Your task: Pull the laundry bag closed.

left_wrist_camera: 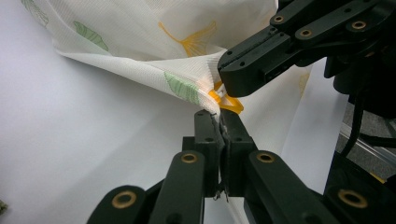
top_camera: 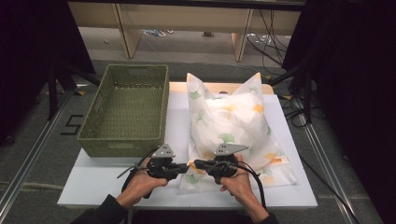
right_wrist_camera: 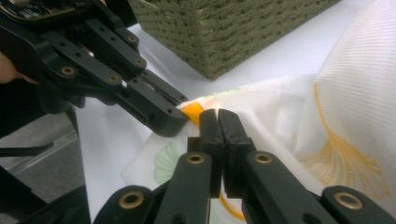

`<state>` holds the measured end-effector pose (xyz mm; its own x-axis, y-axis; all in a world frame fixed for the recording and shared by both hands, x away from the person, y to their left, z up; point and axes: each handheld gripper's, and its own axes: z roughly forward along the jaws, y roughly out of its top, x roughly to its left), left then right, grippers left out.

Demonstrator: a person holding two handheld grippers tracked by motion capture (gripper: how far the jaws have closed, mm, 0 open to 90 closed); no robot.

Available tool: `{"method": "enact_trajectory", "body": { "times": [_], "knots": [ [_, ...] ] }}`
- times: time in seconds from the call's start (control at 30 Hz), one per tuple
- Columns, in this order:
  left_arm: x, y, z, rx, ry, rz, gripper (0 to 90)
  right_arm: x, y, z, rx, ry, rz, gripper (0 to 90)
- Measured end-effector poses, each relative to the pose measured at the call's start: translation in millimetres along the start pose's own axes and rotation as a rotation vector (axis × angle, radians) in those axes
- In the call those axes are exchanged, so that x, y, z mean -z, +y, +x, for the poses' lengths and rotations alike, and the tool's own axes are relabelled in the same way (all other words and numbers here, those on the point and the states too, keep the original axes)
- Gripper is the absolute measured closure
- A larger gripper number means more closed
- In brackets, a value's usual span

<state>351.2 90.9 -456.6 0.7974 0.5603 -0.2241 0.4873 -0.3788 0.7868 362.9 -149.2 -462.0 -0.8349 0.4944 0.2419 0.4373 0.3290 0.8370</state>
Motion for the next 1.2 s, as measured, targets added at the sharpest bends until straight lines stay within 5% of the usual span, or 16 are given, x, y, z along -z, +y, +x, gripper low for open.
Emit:
{"method": "enact_trajectory", "body": {
  "times": [0.17, 0.23, 0.37, 0.43, 0.47, 0.6, 0.67, 0.7, 0.8, 0.87, 1.1, 1.2],
  "knots": [
    [1.7, 0.1, -0.1, 0.008, -0.006, -0.013, 86.4, 3.1, -0.9, 2.1, -0.033, -0.004, 0.006, 90.0],
    [2.5, -0.4, -0.9, 0.025, -0.003, -0.014, 86.4, 5.2, -2.5, -2.2, 0.013, -0.030, -0.004, 90.0],
    [3.9, -1.0, -0.7, 0.020, -0.010, -0.020, 86.4, 8.4, -7.9, -5.1, -0.015, -0.040, 0.004, 90.0],
    [5.7, -0.9, 0.0, 0.008, -0.005, -0.026, 86.5, 12.3, -11.4, -7.1, -0.012, -0.085, -0.002, 90.0],
    [7.0, -1.0, 1.3, 0.005, -0.012, -0.019, 86.4, 13.9, -12.4, -10.1, -0.008, -0.060, 0.008, 90.0],
    [8.8, -2.1, 2.0, 0.005, -0.010, -0.019, 86.4, 27.4, -17.3, -14.8, -0.016, -0.133, 0.004, 90.0],
    [9.0, -2.1, 1.7, 0.006, -0.009, -0.021, 86.4, 31.5, -20.2, -14.9, -0.053, -0.129, 0.003, 90.0],
    [8.7, -2.2, 1.0, 0.010, -0.010, -0.024, 86.4, 34.6, -21.2, -18.3, -0.020, -0.141, -0.002, 90.0],
    [9.3, -2.4, 1.0, 0.003, -0.009, -0.018, 86.4, 42.8, -24.6, -19.4, -0.028, -0.183, -0.008, 90.0],
    [9.6, -2.9, -0.2, 0.016, -0.008, -0.018, 86.4, 48.1, -27.4, -20.6, -0.047, -0.170, -0.004, 90.0],
    [11.0, -3.8, 0.0, -0.008, -0.018, -0.016, 86.4, 63.0, -35.7, -23.5, -0.046, -0.233, -0.011, 90.0],
    [11.2, -3.7, -0.2, -0.009, -0.017, -0.017, 86.4, 65.2, -38.5, -20.1, -0.087, -0.210, -0.013, 90.0]
  ]
}}
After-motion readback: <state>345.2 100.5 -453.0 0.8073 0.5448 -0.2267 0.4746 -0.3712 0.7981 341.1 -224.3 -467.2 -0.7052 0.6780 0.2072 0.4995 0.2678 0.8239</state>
